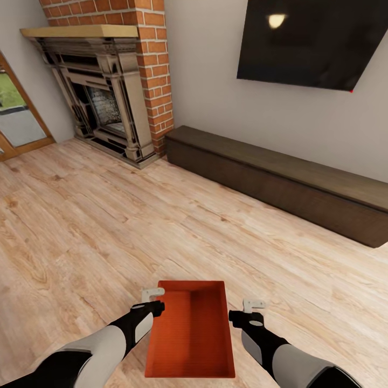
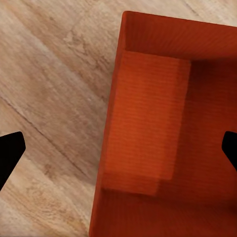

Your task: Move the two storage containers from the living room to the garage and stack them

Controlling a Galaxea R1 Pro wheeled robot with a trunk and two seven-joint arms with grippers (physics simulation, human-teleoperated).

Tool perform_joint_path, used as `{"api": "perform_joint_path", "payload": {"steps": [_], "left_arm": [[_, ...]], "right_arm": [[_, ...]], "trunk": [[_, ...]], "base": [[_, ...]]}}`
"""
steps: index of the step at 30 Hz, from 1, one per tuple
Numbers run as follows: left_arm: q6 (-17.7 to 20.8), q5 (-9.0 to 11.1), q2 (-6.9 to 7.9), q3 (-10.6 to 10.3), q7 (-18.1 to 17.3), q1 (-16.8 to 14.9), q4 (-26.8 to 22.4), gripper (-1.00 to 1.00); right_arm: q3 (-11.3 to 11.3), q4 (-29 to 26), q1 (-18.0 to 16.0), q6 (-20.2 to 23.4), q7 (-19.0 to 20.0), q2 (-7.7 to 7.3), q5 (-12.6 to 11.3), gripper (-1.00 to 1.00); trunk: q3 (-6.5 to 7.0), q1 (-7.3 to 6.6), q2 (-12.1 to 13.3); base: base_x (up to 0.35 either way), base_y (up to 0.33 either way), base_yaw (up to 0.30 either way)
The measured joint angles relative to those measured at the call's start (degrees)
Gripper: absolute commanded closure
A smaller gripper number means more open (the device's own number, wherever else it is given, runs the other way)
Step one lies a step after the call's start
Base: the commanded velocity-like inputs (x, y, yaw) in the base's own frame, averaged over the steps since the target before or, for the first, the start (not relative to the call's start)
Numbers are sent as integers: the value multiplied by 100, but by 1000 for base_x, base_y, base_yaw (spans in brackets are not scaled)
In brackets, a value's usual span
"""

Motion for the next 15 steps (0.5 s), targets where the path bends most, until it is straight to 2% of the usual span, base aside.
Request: {"api": "perform_joint_path", "payload": {"steps": [6,9,15], "left_arm": [[31,-53,2,-11,44,0,0,-100],[56,-99,0,-32,72,0,0,-100],[69,-92,-1,-46,80,0,11,-100]], "right_arm": [[-21,158,0,-7,-1,7,3,-100],[-28,354,0,-141,-3,14,2,-100],[-17,431,4,-210,-4,16,3,-100]], "trunk": [[-108,132,-241],[-162,198,-361],[-269,330,-602]], "base": [[0,0,0],[0,0,0],[0,0,0]]}}
